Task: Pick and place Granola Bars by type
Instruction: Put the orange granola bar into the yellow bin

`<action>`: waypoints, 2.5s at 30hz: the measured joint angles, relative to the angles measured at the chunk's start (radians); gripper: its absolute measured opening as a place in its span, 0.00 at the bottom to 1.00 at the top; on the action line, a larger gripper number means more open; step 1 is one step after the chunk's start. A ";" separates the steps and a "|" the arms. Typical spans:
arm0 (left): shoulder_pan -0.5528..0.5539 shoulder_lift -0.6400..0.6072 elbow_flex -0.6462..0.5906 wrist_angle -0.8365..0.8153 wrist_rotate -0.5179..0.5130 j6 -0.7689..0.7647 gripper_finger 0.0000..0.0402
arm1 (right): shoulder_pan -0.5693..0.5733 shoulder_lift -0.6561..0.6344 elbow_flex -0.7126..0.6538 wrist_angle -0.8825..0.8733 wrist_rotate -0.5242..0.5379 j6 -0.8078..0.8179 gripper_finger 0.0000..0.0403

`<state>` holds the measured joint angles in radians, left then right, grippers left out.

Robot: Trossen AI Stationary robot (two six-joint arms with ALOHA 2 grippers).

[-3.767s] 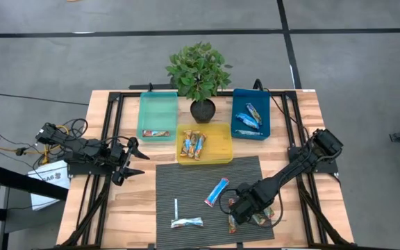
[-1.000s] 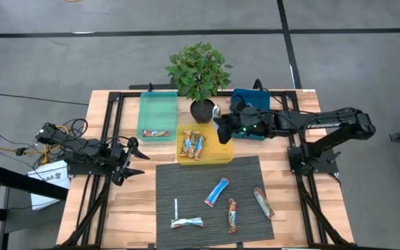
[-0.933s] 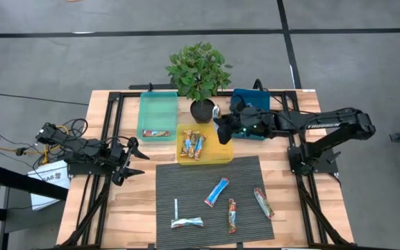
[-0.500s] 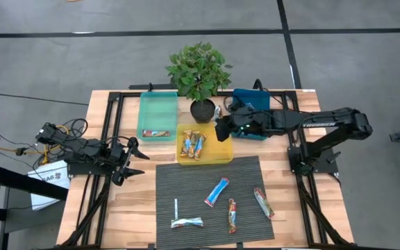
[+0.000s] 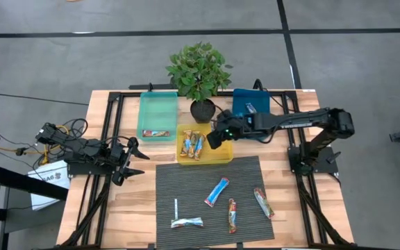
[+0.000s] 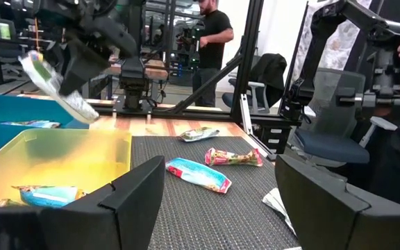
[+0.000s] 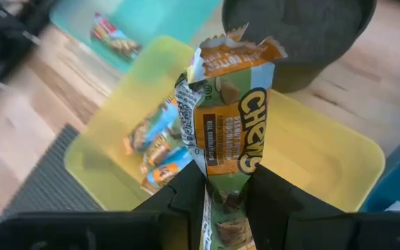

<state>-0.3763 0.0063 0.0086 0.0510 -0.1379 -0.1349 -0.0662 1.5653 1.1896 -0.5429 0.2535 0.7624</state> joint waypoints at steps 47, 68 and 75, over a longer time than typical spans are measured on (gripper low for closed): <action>0.000 0.053 0.000 0.000 0.000 -0.003 0.66 | -0.015 0.225 0.000 0.087 -0.281 0.443 0.20; 0.000 0.055 0.001 0.000 0.000 -0.003 0.66 | -0.016 0.198 0.002 0.346 -0.307 0.381 0.35; 0.000 0.055 0.001 0.000 0.000 -0.003 0.66 | -0.012 0.193 0.000 0.471 -0.307 0.381 0.34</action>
<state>-0.3759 0.0612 0.0093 0.0505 -0.1381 -0.1379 -0.0785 1.7585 1.1900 -0.0724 -0.0535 1.1439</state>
